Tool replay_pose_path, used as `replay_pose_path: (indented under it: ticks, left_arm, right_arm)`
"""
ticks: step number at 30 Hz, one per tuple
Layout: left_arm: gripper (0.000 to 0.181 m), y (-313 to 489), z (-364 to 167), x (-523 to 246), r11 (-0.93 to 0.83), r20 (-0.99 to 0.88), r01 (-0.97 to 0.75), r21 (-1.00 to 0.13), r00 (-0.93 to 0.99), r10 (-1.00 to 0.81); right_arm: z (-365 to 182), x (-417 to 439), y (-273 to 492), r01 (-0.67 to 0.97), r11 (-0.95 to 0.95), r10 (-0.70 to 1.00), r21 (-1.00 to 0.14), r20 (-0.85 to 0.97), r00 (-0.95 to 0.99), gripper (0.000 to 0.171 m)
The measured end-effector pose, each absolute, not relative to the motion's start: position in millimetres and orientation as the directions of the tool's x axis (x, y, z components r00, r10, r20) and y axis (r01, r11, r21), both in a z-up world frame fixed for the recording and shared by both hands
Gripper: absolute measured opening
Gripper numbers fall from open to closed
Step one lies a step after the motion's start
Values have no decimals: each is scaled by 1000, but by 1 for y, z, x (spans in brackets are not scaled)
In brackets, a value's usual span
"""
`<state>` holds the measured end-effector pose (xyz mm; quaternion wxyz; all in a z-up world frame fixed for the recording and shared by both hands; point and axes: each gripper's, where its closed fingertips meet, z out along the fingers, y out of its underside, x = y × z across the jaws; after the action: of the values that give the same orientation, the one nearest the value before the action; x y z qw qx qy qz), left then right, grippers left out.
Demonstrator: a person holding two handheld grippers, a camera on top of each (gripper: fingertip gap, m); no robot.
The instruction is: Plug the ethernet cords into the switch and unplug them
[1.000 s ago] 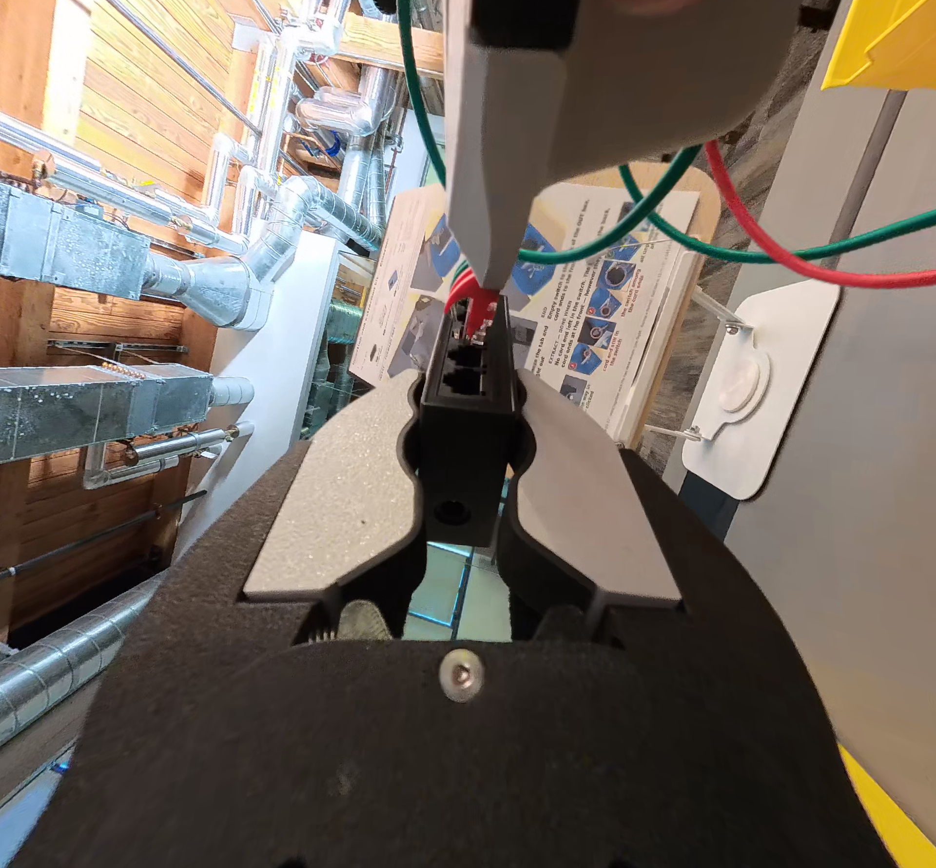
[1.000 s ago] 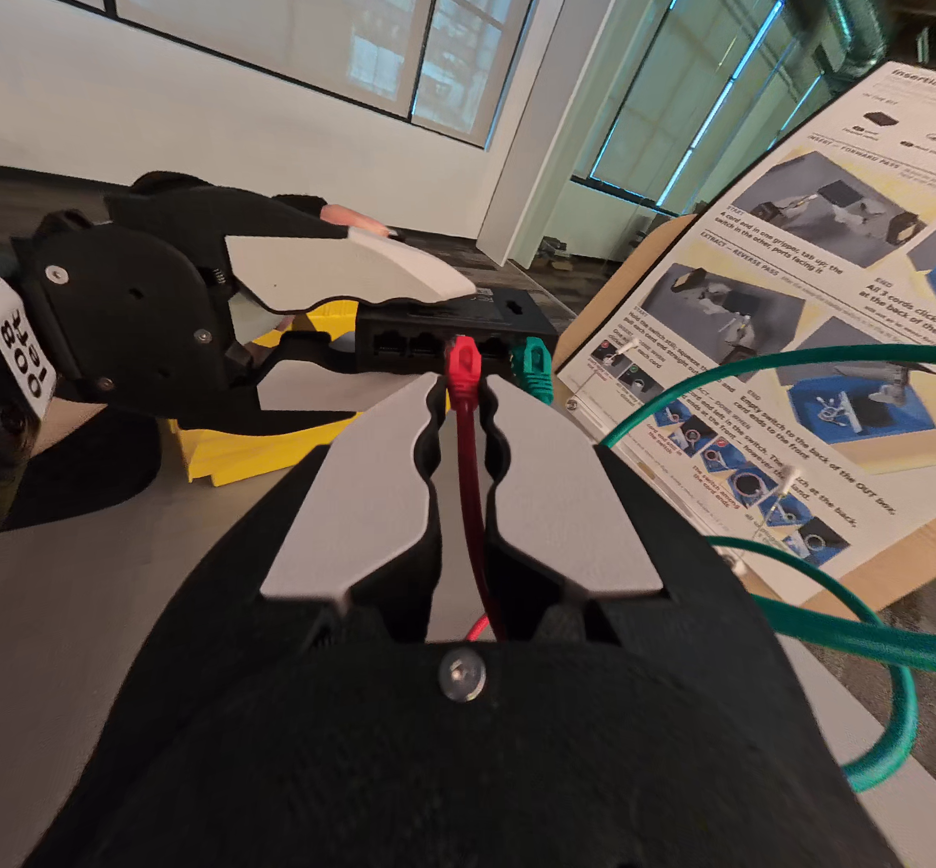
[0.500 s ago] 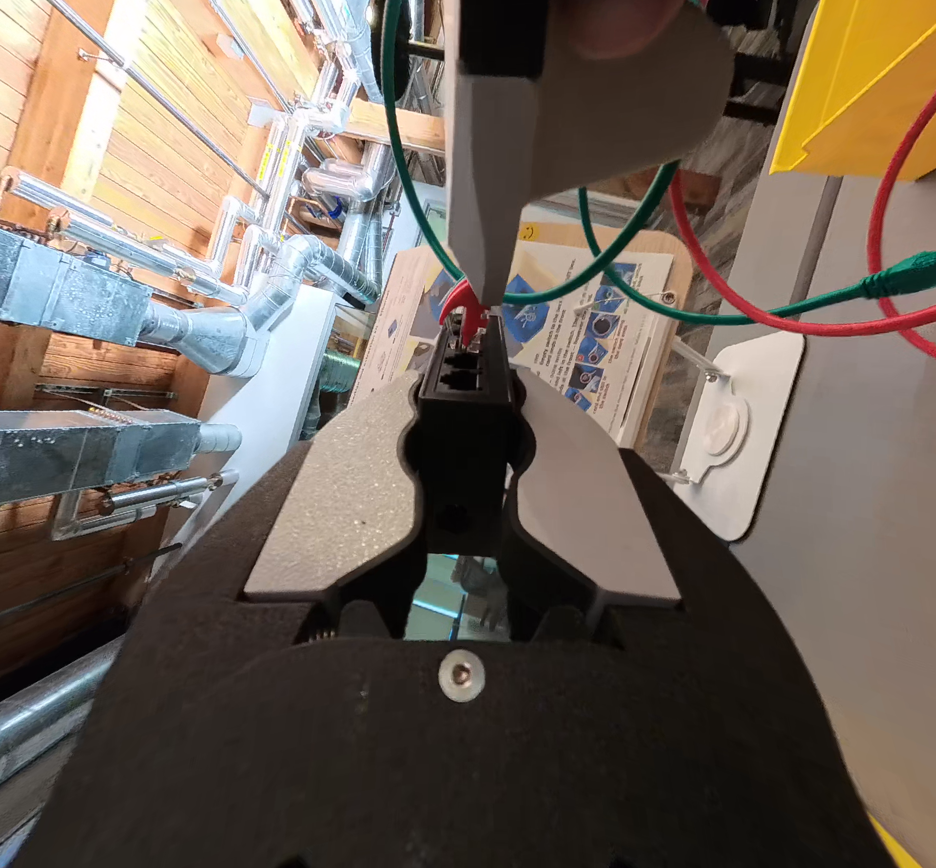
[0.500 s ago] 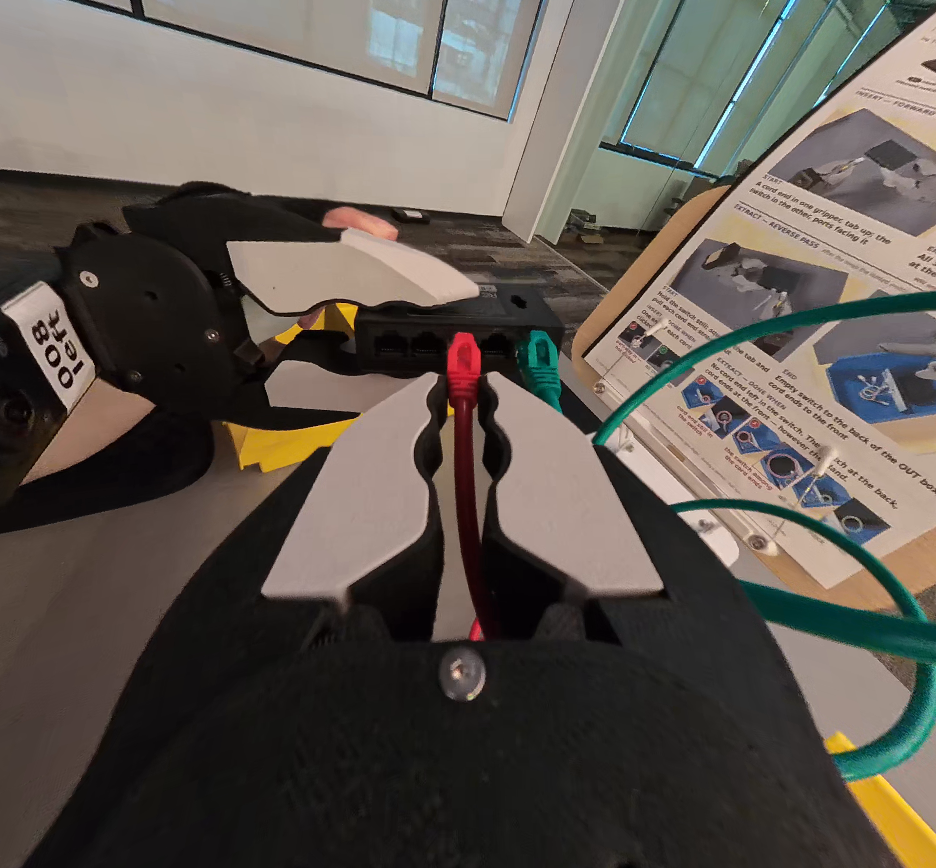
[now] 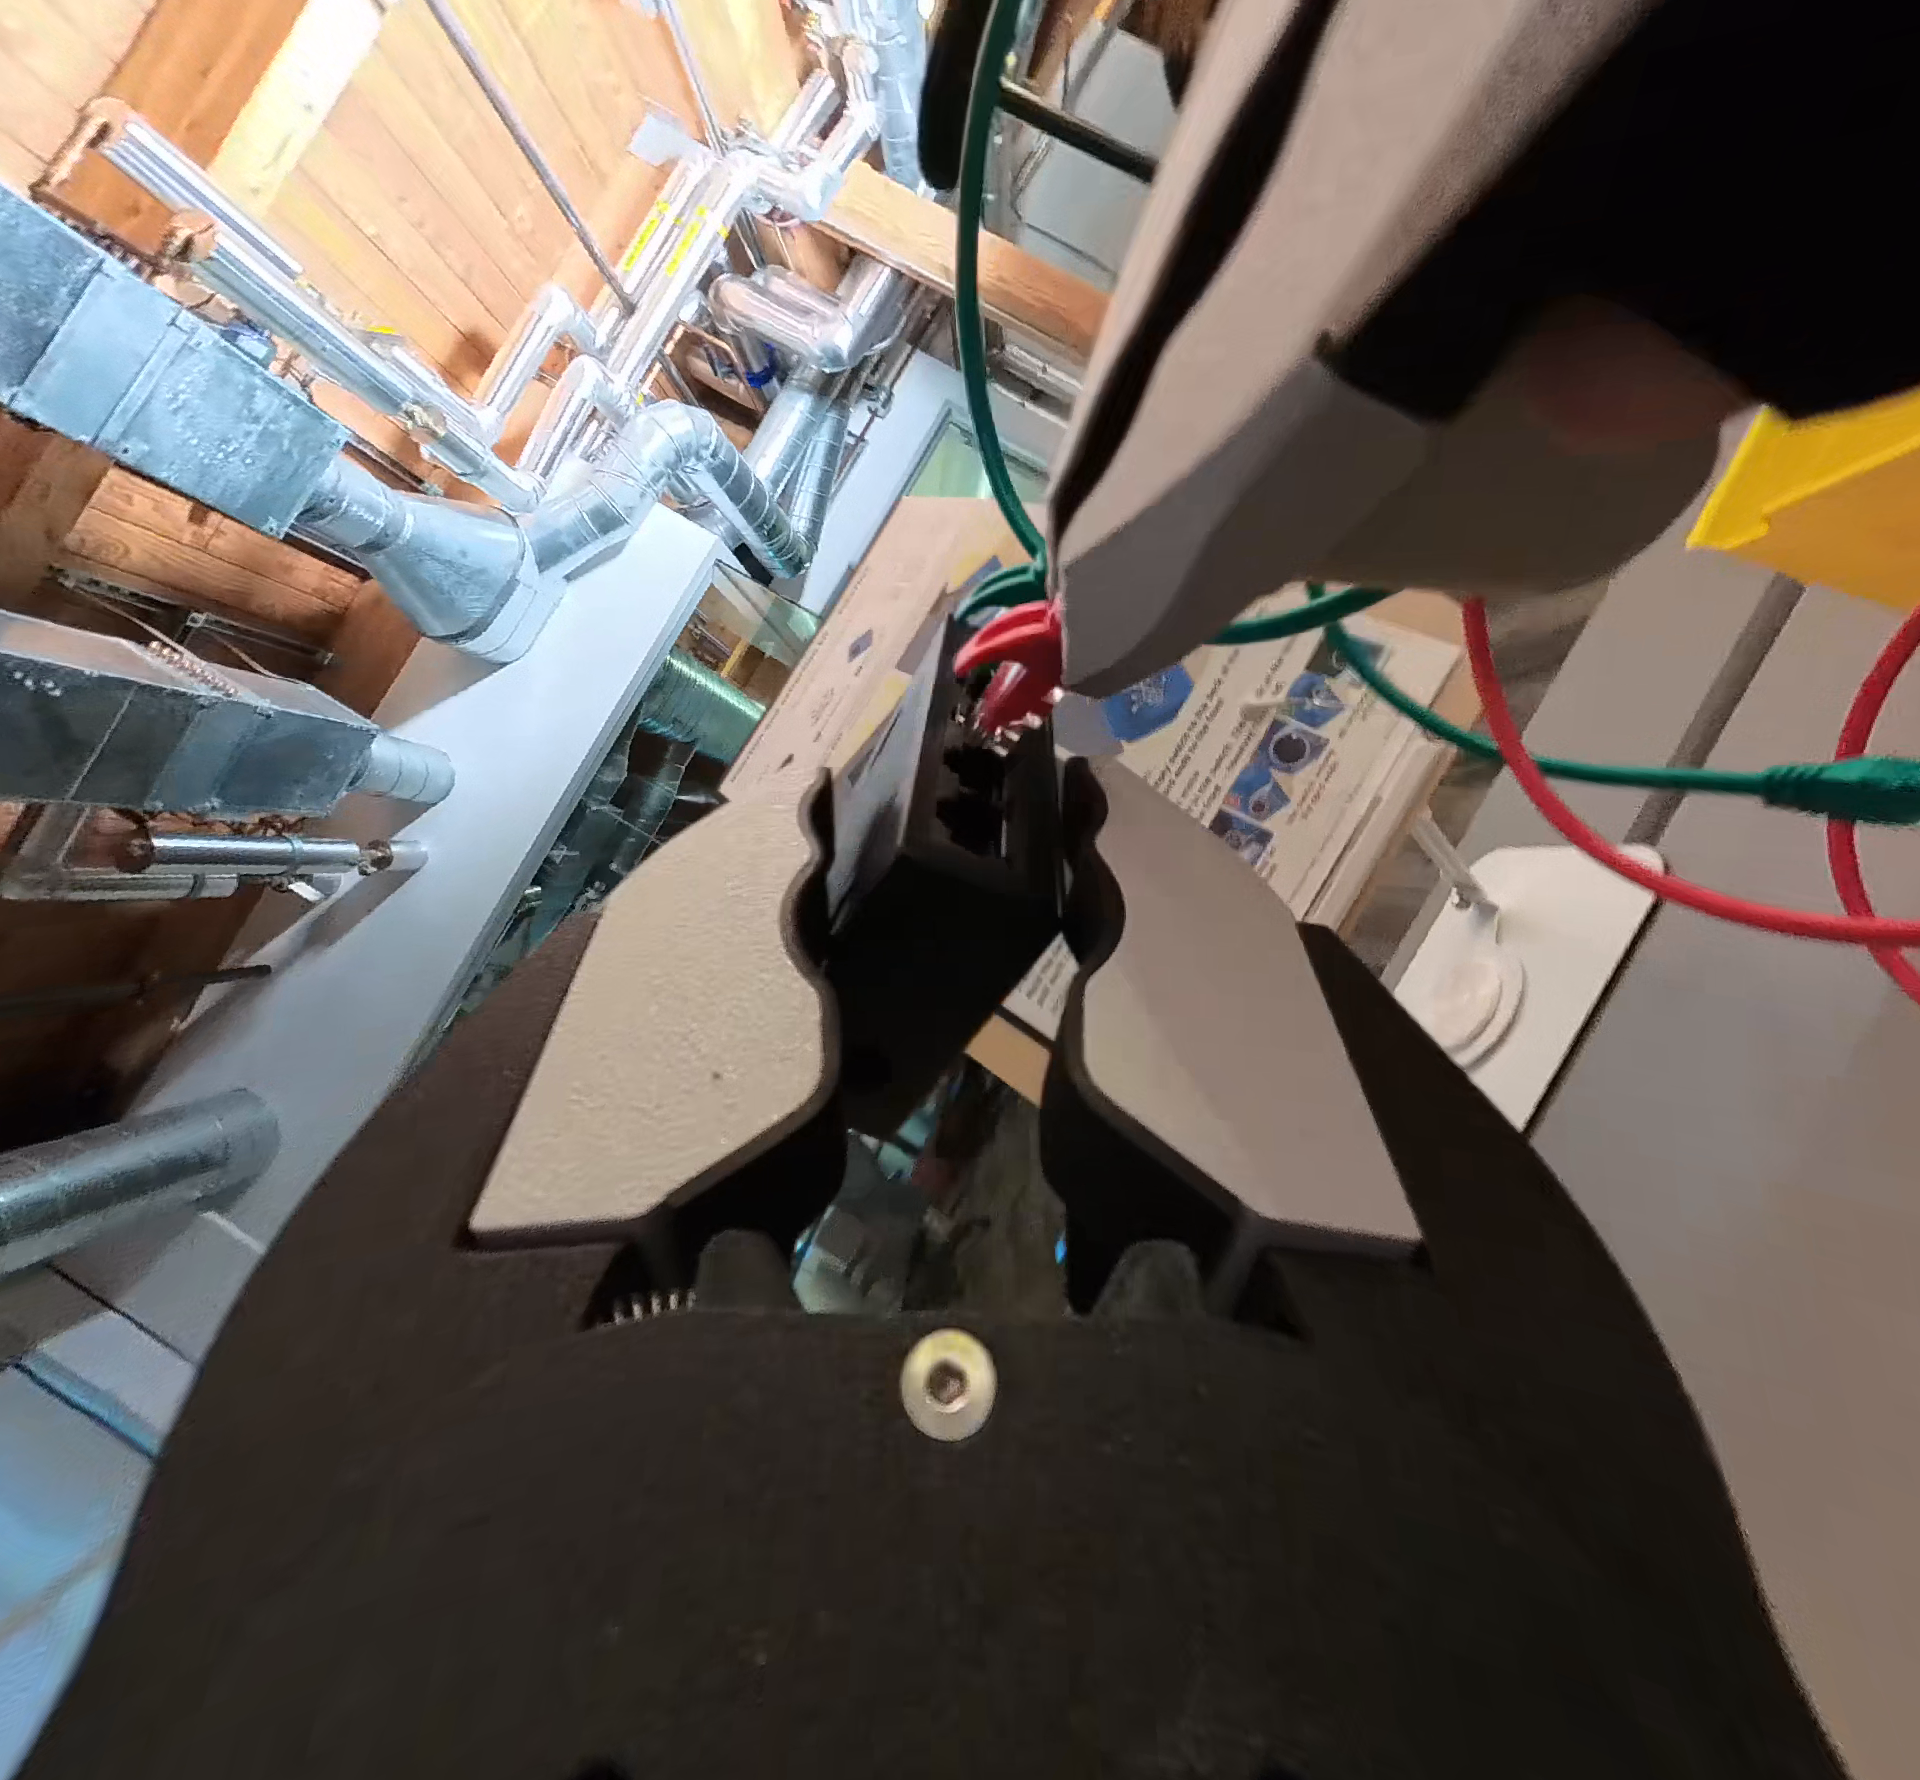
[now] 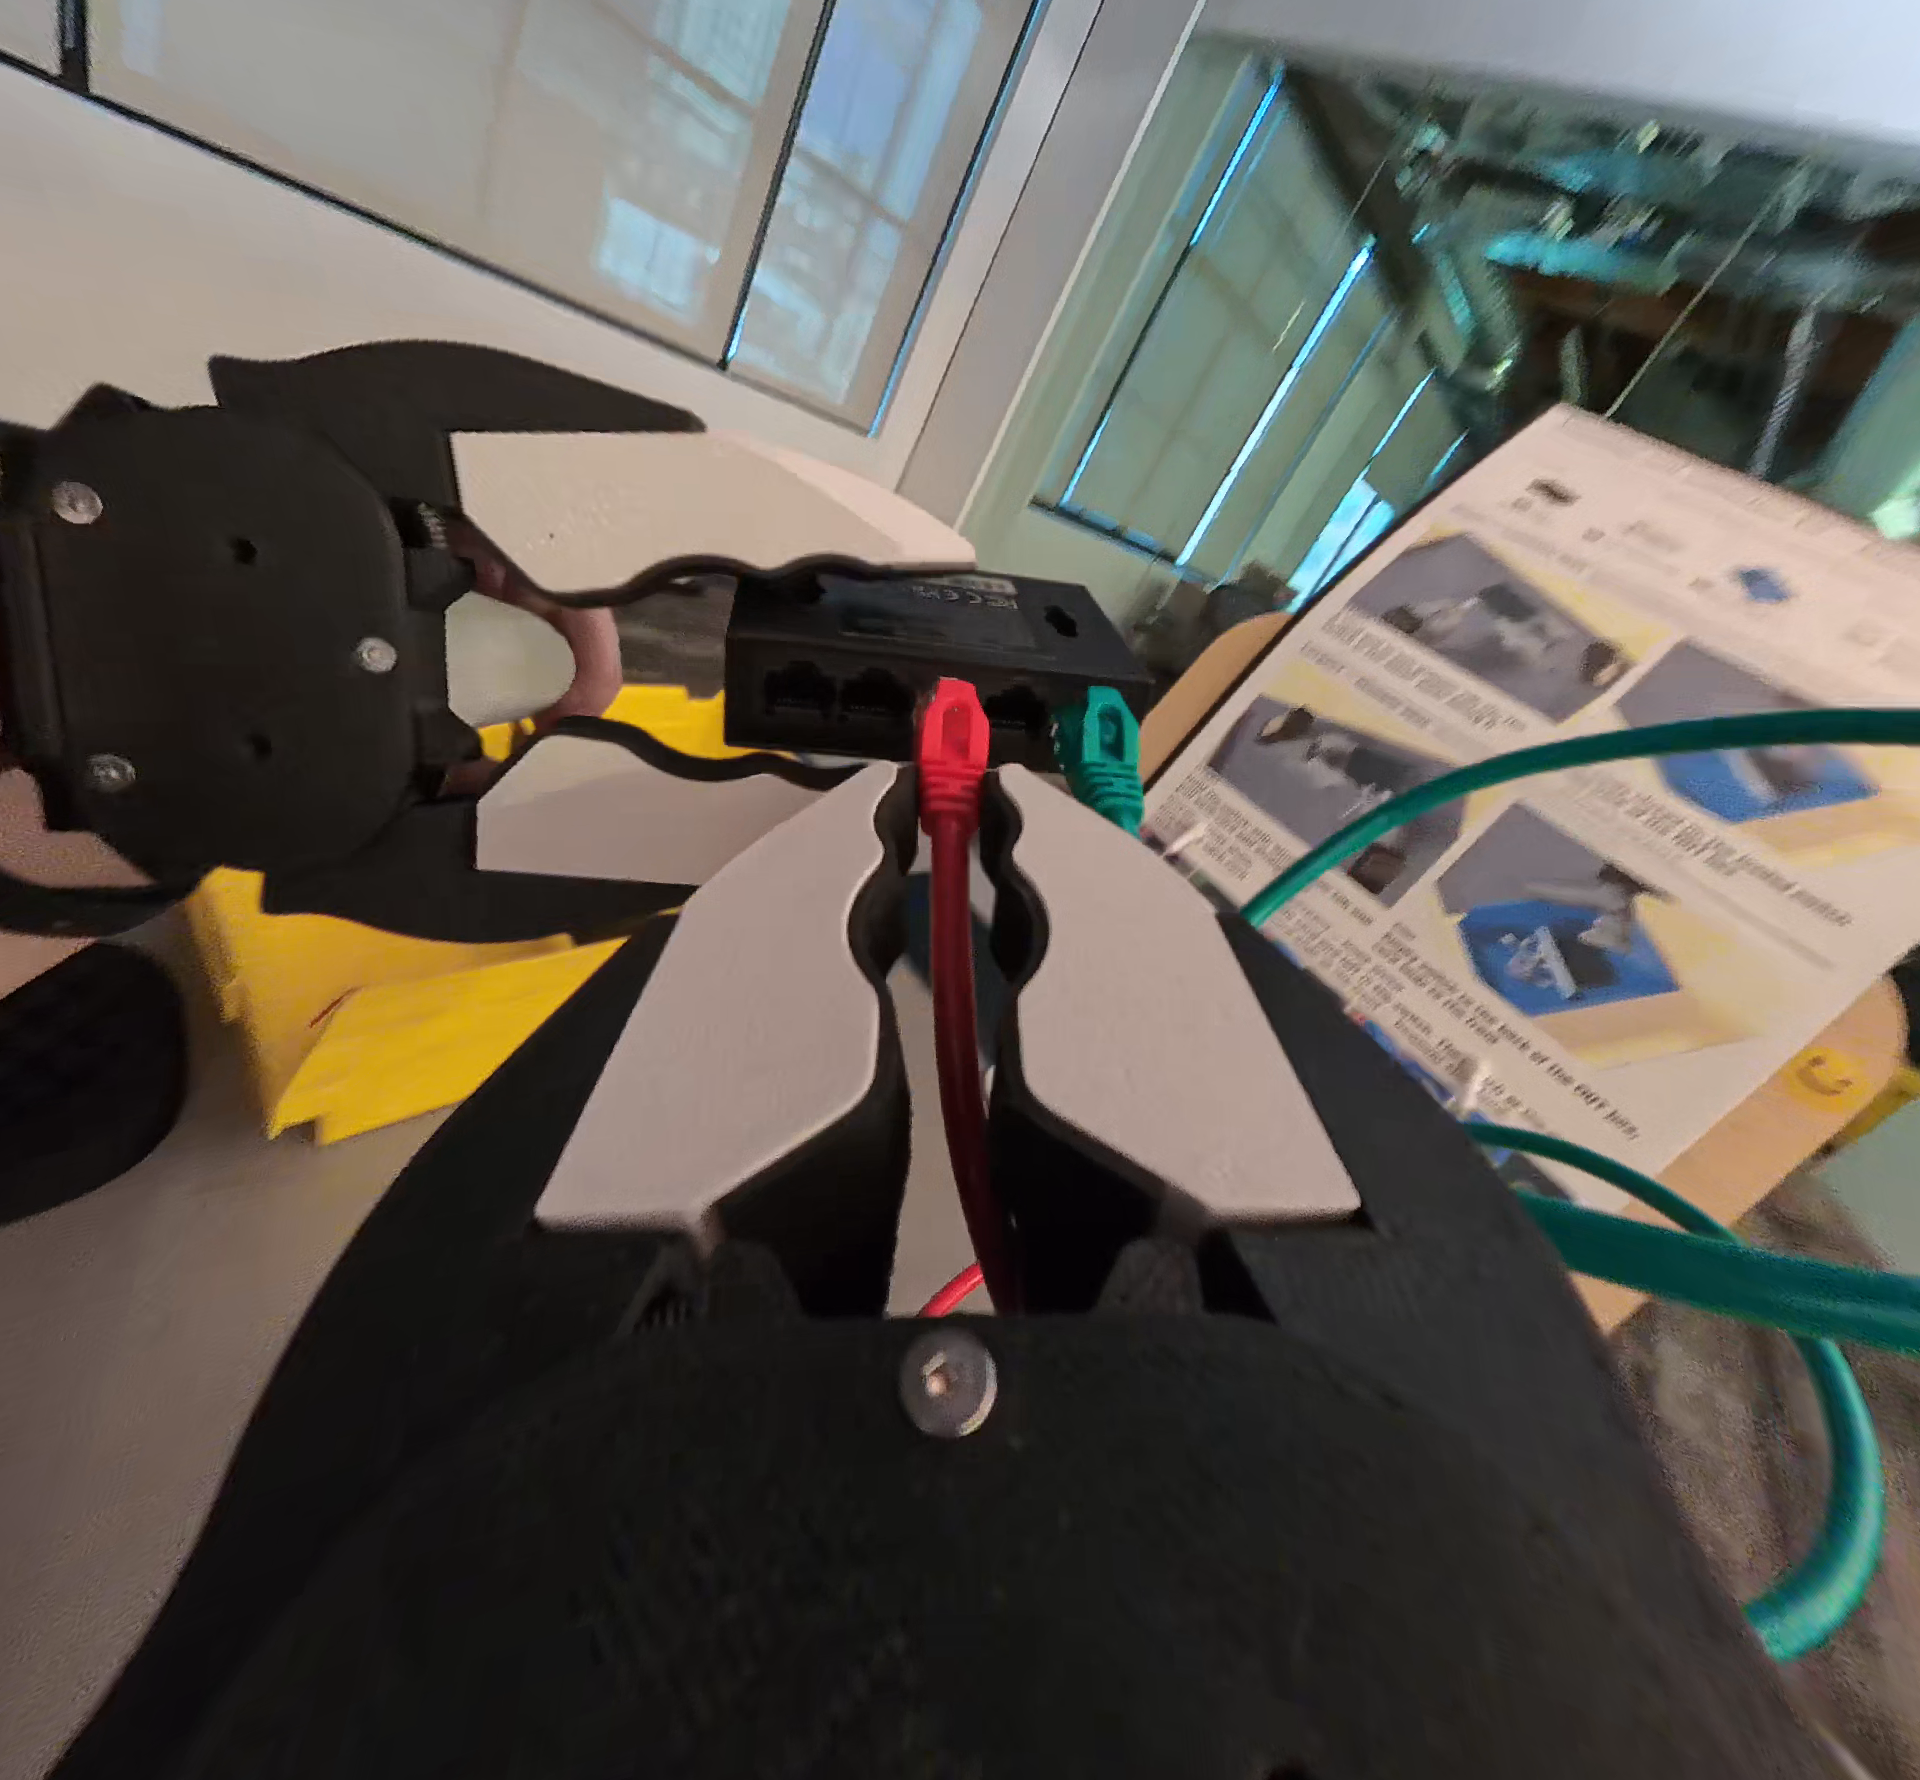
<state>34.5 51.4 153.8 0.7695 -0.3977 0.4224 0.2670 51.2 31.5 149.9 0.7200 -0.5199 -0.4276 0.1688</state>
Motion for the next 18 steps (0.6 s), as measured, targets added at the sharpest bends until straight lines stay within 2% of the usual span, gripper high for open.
replay_pose_path:
  ticks: [3, 7, 10, 14, 16, 18]
  left_arm:
    - [57, 41, 165, 32, 585, -829, -686, -433, 558, 40]
    - [82, 28, 171, 32, 634, -813, -601, -488, 578, -78]
    - [87, 16, 174, 32, 651, -735, -435, -622, 611, -293]
    - [84, 4, 195, 22, 580, -493, -106, -807, 663, -564]
    - [83, 0, 201, 20, 518, -380, 30, -855, 642, -666]
    - [84, 3, 201, 21, 483, -332, 69, -873, 641, -692]
  right_arm:
    - [163, 54, 26, 186, 499, 594, -846, 491, 637, 12]
    - [173, 63, 22, 157, 535, 556, -830, 486, 674, 12]
    - [177, 71, 23, 179, 561, 505, -808, 506, 699, 12]
    - [180, 70, 19, 201, 613, 440, -764, 541, 717, 12]
    - [181, 67, 16, 214, 638, 409, -740, 561, 720, 12]
    - [181, 64, 13, 228, 656, 381, -719, 576, 723, 12]
